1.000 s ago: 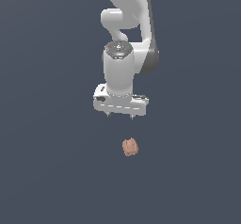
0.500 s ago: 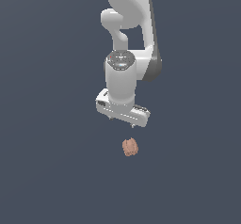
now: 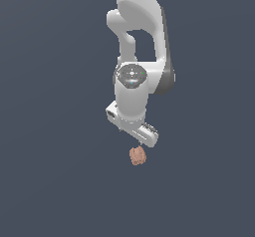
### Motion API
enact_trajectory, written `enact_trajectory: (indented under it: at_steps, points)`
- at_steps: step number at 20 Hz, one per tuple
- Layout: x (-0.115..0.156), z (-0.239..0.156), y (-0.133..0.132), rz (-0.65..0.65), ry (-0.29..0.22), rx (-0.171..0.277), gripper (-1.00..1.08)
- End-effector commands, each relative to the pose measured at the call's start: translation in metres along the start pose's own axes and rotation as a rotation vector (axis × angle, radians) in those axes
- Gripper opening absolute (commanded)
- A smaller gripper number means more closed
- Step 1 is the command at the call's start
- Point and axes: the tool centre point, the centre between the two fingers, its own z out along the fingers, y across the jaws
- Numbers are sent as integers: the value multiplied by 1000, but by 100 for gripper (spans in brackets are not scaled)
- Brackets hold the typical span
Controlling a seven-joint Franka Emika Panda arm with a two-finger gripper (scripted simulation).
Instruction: Pick up the object and move it to a goal position.
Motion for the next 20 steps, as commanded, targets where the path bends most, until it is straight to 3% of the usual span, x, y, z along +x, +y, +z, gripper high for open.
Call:
enact_trajectory:
  at_steps: [1, 20]
  points:
    - [3, 5, -5, 66, -2, -2, 100]
    - [15, 39, -42, 519, -6, -24, 100]
